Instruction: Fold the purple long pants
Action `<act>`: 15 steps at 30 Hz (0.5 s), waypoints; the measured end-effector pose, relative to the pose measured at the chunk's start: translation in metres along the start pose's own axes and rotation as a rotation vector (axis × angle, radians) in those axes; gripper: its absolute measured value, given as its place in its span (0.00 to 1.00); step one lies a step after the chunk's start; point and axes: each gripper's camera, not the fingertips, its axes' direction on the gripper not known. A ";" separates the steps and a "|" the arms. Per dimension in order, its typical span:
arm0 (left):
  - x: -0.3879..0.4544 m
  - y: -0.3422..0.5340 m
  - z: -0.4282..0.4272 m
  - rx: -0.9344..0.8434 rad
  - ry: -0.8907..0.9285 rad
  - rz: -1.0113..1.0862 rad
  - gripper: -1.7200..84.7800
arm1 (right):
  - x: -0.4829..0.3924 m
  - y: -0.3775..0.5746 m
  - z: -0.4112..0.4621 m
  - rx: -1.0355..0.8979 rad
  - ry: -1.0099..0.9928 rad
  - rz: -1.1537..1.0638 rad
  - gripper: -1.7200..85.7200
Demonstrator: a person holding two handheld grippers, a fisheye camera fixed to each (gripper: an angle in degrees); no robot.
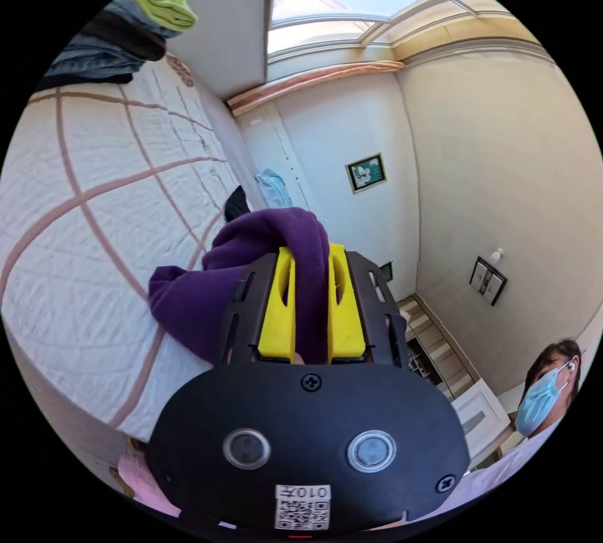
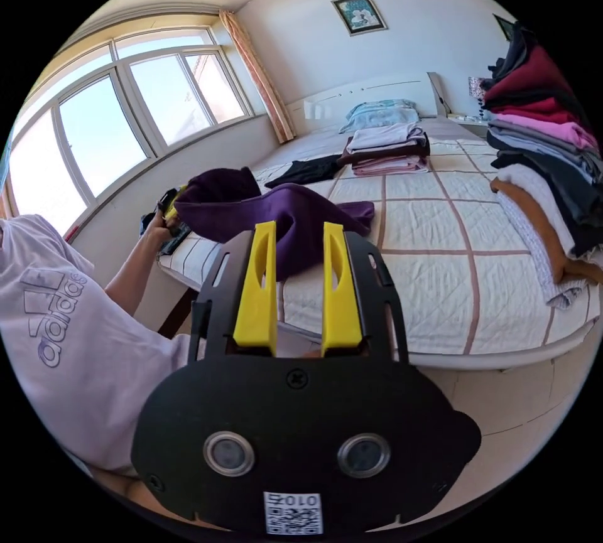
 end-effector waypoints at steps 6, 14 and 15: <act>-0.049 -0.034 -0.052 -0.025 0.082 -0.047 0.15 | 0.007 -0.071 0.066 -0.198 0.032 -0.048 0.21; -0.088 -0.038 -0.092 -0.212 0.281 0.019 0.17 | 0.072 -0.181 0.079 -0.223 0.028 0.116 0.22; -0.088 -0.042 -0.099 -0.230 0.263 0.041 0.18 | 0.093 -0.192 0.084 -0.246 0.045 0.200 0.22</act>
